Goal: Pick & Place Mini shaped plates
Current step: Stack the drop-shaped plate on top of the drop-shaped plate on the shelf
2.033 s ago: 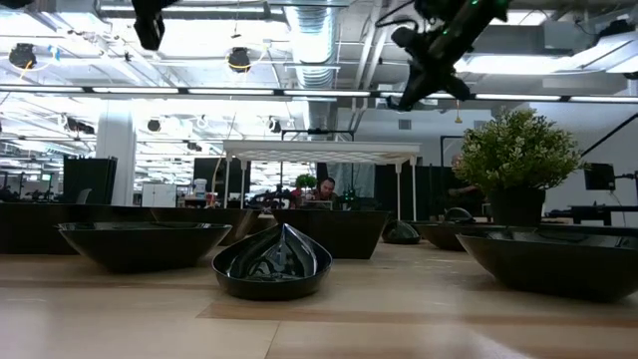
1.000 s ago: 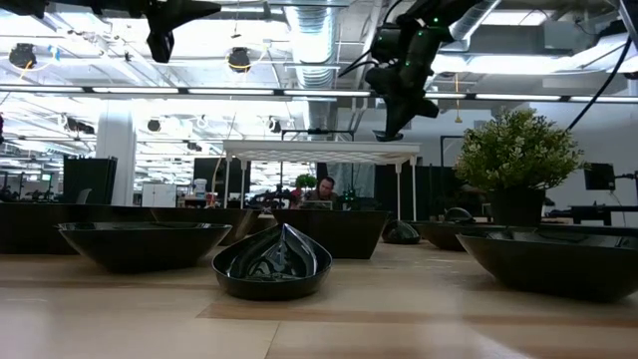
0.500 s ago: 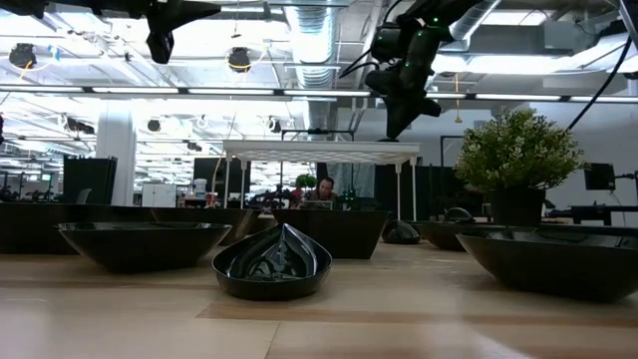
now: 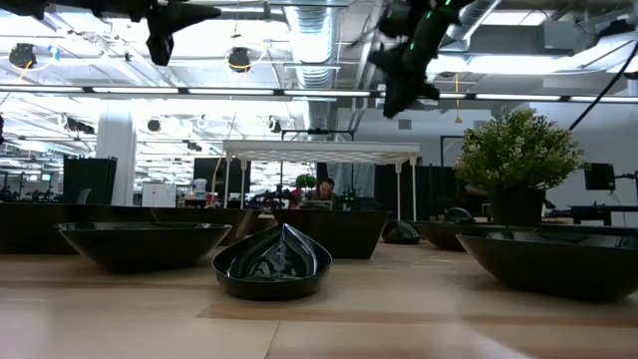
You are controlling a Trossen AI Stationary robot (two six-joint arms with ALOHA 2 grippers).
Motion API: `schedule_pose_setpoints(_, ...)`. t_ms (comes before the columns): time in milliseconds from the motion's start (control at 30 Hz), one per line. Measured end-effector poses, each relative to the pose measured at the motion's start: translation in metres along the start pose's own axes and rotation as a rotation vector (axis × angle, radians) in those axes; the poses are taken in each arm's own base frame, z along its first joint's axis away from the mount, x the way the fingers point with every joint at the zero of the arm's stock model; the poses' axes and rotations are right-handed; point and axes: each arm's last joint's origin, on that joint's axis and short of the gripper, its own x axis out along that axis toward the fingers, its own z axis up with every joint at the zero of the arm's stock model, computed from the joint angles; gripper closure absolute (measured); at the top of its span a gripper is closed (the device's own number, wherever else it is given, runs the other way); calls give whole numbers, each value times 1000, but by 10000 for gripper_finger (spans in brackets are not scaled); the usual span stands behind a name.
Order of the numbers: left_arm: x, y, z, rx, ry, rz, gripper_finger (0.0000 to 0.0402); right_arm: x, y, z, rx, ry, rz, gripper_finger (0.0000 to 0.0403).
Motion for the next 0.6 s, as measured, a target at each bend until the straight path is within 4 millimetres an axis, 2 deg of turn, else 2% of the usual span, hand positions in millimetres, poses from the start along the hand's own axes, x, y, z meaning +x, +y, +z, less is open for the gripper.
schedule_pose_setpoints(133,0,2,-4,23,40,17,294,-36,16,-1,-48,-151,-7,349)
schedule_pose_setpoints(267,-1,7,-18,67,178,74,294,-64,34,-15,-89,-279,-26,349)
schedule_pose_setpoints(400,-4,9,-35,95,329,110,294,-76,54,-36,-80,-348,52,349)
schedule_pose_setpoints(600,-12,4,-46,44,459,73,294,-87,93,-66,-124,-395,164,349)
